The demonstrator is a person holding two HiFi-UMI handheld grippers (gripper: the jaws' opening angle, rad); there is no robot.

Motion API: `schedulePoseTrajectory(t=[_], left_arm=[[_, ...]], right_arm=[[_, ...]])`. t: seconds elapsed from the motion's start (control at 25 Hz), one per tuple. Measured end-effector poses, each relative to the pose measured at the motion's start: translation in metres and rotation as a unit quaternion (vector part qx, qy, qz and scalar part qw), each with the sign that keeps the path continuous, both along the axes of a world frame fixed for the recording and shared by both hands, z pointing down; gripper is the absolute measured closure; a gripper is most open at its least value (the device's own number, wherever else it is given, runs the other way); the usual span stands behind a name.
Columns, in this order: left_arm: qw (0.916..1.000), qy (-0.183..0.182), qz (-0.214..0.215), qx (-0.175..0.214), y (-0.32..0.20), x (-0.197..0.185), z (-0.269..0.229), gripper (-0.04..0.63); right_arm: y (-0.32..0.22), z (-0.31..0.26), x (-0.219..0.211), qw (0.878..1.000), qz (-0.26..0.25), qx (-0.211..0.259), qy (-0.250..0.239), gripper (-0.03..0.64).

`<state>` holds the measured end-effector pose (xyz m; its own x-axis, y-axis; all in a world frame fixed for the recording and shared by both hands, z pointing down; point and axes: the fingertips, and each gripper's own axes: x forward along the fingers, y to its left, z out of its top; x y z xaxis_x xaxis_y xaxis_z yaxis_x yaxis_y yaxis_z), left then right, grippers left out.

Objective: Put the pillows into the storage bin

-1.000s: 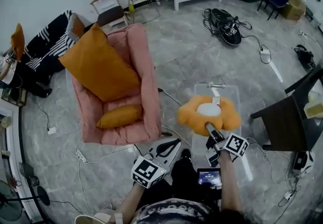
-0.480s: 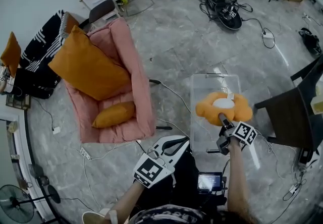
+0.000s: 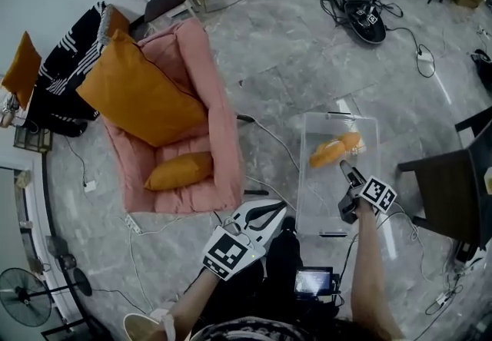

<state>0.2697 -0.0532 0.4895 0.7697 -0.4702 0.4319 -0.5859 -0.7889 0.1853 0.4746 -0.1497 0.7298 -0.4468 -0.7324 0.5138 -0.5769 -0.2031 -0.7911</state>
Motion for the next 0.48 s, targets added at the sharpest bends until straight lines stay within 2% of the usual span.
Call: schedulePoseTrajectory(t=[0.24, 0.48], left_arm=[[0.9996, -0.002, -0.028, -0.007, 0.0, -0.022, 0.002, 0.583], [0.9981, 0.001, -0.062, -0.003, 0.0, -0.038, 0.002, 0.583]], right_arm=[[-0.003, -0.035, -0.043, 0.997, -0.074, 0.036, -0.001, 0.336], [-0.015, -0.092, -0.094, 0.982, -0.161, 0.099, -0.006, 0.347]])
